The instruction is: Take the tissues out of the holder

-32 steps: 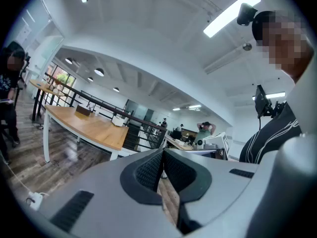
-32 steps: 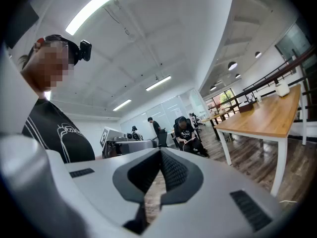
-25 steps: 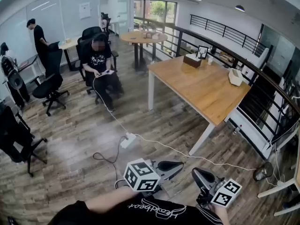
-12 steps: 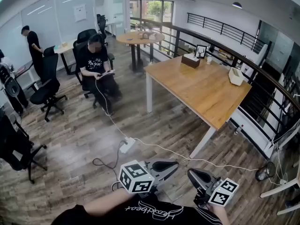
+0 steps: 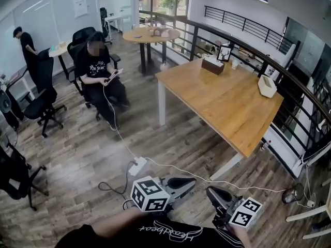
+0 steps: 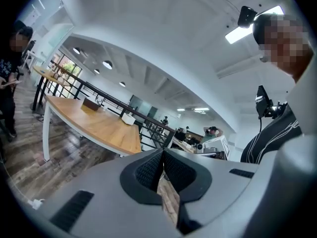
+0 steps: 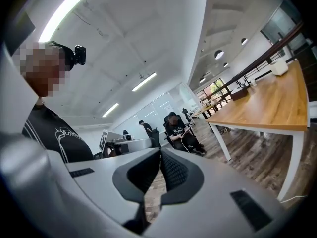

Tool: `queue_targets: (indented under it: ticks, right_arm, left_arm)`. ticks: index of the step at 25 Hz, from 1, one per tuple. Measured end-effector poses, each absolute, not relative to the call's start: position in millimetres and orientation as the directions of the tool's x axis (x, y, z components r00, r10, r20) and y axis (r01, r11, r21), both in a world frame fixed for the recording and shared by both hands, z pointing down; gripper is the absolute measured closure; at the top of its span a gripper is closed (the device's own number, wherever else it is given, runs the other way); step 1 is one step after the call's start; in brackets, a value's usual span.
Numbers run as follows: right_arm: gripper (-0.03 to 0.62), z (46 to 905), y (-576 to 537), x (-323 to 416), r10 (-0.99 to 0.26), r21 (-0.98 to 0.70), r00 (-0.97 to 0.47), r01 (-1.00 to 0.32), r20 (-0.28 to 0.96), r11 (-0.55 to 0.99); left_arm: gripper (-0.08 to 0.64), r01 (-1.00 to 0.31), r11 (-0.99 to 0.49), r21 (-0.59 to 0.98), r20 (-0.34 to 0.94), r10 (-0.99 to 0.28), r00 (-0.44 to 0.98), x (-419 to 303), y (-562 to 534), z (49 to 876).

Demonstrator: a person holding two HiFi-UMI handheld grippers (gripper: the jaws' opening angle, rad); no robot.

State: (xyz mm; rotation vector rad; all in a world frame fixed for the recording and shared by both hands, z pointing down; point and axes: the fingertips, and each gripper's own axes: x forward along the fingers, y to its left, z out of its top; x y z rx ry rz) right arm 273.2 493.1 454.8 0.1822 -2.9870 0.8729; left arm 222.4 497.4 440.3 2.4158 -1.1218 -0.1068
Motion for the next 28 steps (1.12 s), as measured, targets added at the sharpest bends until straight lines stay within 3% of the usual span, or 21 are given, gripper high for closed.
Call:
queue_targets:
  ticks: [14,28]
  right_arm:
    - [0.575,429.7,313.8,90.8,-0.158,-0.525,-0.985,-0.173,0.073,0.833]
    - [0.575,434.5,231.0,54.7,-0.168,-0.519,-0.981,-0.194,0.098,0.833]
  left_arm:
    - [0.547,-0.687,-0.587,0.428,0.116,-0.718,0.686,33.4,325.3,415.3]
    - [0.547,-0.659,-0.628,0.414,0.078,-0.696,0.713,1.8,244.9,415.5]
